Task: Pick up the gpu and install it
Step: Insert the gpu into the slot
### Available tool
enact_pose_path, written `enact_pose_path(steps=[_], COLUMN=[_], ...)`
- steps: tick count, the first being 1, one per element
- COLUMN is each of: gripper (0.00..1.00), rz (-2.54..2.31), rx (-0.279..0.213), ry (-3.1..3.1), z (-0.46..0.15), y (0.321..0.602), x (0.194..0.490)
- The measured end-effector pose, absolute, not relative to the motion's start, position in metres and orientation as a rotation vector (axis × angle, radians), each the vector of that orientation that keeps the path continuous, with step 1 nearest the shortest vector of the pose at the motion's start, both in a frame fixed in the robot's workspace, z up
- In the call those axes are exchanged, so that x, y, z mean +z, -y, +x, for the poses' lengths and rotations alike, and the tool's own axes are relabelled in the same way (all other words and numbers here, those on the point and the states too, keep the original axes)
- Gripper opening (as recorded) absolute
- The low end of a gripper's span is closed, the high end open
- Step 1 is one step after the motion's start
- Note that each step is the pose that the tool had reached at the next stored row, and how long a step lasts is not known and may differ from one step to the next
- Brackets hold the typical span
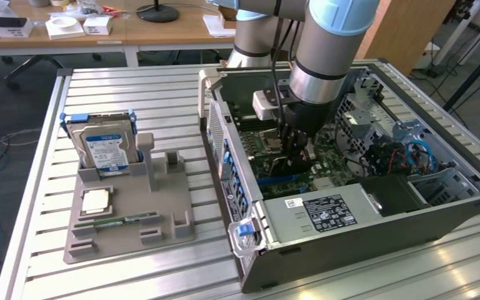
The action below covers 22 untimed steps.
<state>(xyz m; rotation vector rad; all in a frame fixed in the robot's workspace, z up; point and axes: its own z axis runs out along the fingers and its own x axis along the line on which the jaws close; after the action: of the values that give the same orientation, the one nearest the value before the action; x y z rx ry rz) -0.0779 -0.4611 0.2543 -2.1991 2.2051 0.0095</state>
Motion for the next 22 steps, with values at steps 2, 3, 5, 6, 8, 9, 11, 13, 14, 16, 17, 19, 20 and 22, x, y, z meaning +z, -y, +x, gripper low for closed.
enact_pose_path(steps=[2, 3, 5, 6, 8, 9, 11, 13, 14, 16, 17, 19, 20, 22], gripper=[0.26, 0.26, 0.26, 0.26, 0.26, 0.26, 0.26, 0.26, 0.26, 0.26, 0.26, 0.26, 0.26, 0.26], rz=[-2.199, -2.199, -2.199, -2.199, -2.199, -2.199, -2.199, -2.199, -2.199, -2.199, -2.199, -2.199, -2.199, -2.199], rx=[0.01, 0.01, 0.01, 0.01, 0.01, 0.01, 0.009, 0.01, 0.01, 0.01, 0.01, 0.01, 0.01, 0.009], ry=[-2.205, -2.205, -2.205, -2.205, -2.205, -2.205, -2.205, -2.205, -2.205, -2.205, -2.205, -2.205, -2.205, -2.205], z=[-0.0779, -0.0779, -0.0779, -0.0779, -0.0779, -0.0779, -0.0779, -0.0779, -0.0779, -0.0779, -0.0779, -0.0779, -0.0782, -0.0784], y=[0.4611, 0.4611, 0.4611, 0.4611, 0.4611, 0.4611, 0.4611, 0.4611, 0.4611, 0.4611, 0.4611, 0.4611, 0.4611, 0.4611], x=[0.2536, 0.2537, 0.2537, 0.2536, 0.2533, 0.253, 0.253, 0.2528, 0.2525, 0.2525, 0.2525, 0.2525, 0.2524, 0.2523])
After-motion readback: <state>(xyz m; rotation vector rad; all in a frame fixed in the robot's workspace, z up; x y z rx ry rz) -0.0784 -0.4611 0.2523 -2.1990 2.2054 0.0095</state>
